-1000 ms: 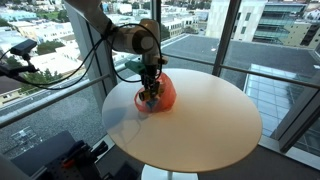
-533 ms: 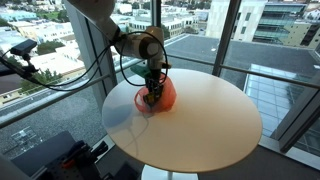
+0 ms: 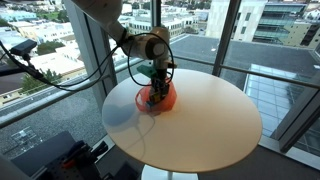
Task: Put the brown bottle inside the plastic bag
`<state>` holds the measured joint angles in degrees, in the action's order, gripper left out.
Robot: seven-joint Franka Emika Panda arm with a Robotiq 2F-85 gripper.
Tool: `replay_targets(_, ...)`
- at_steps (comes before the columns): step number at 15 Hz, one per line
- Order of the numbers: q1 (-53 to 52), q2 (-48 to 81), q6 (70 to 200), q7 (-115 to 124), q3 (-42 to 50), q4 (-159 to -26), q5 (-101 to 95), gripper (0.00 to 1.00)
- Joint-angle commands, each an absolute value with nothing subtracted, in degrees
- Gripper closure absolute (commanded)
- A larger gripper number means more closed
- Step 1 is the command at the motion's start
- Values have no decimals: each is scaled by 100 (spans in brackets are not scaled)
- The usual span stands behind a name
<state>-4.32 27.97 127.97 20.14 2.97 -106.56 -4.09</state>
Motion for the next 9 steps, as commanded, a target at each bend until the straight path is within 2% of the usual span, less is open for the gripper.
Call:
replay_targets(1, -542, 2846, 12631, 2214, 438, -10485, -554, 7)
replay_targets(2, -566, 2809, 12557, 2242, 463, -10500, -581, 1)
replay_targets(9, -631, 2320, 11486, 2217, 454, -10604, -762, 0)
